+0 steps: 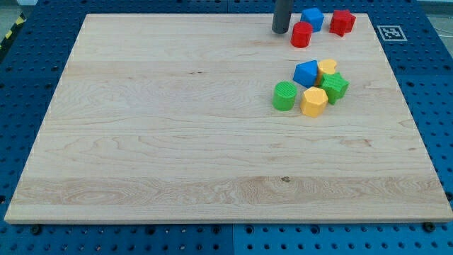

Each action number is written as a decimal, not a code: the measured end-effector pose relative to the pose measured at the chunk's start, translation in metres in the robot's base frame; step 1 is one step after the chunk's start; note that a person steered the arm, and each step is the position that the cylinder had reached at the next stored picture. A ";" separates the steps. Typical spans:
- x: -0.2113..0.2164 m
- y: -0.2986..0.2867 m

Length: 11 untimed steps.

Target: Place the blue cube in between the red blocks

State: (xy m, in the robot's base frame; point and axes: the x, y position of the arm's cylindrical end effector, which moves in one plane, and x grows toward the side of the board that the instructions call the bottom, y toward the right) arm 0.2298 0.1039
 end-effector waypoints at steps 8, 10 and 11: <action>-0.009 0.070; -0.038 0.070; -0.038 0.112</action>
